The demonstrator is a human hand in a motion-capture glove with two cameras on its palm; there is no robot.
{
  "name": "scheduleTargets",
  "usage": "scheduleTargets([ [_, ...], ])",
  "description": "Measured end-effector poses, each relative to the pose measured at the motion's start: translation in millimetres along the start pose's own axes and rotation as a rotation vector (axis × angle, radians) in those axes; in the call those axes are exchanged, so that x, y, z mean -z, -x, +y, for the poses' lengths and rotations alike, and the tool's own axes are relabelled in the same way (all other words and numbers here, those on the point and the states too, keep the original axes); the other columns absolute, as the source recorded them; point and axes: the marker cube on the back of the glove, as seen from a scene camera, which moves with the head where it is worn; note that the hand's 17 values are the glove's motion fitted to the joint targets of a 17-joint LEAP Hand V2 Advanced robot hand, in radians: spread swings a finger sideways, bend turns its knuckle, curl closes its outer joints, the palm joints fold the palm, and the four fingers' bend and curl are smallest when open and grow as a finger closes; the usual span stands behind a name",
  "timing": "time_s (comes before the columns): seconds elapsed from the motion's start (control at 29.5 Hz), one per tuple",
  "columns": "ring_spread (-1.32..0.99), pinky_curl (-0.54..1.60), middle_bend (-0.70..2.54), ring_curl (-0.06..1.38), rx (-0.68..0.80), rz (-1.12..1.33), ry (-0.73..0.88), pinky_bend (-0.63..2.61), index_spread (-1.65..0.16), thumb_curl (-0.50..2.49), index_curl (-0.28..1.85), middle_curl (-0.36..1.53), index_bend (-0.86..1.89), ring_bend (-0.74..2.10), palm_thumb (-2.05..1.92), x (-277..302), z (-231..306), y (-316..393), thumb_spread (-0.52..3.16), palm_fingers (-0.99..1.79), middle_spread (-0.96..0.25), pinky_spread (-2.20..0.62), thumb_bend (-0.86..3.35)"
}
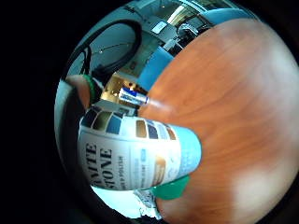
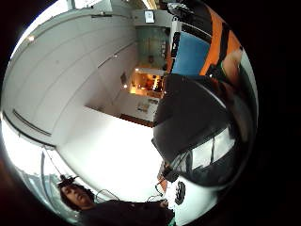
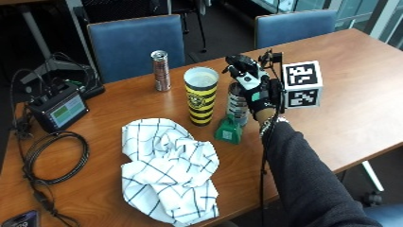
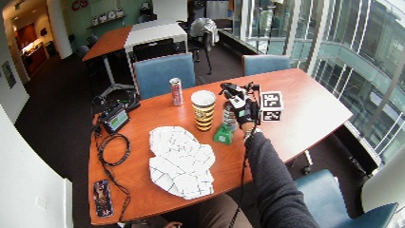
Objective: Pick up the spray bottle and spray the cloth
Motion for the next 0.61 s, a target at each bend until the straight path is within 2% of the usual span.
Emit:
scheduleTargets([
  [0.14,-0.24,0.33,0.52,0.38,0.005,0.039,0.065,0.17,-0.31,0.36,0.35,0.49,0.28,0.38,0.81,-5.3,-0.7,8.0,0.93,1.27,-0.25,-0.14,0.02],
  [0.27,-0.25,0.35,0.45,0.38,0.021,0.031,0.084,0.23,-0.32,0.45,0.38,0.48,0.29,0.37,0.95,-10.8,-3.3,13.3,0.70,1.23,-0.26,-0.16,0.05],
  [0.61,-0.24,0.38,0.39,0.40,0.165,-0.001,0.087,0.34,-0.32,0.54,0.43,0.47,0.27,0.40,0.94,-14.9,-10.2,26.9,0.54,1.32,-0.27,-0.22,-0.03],
])
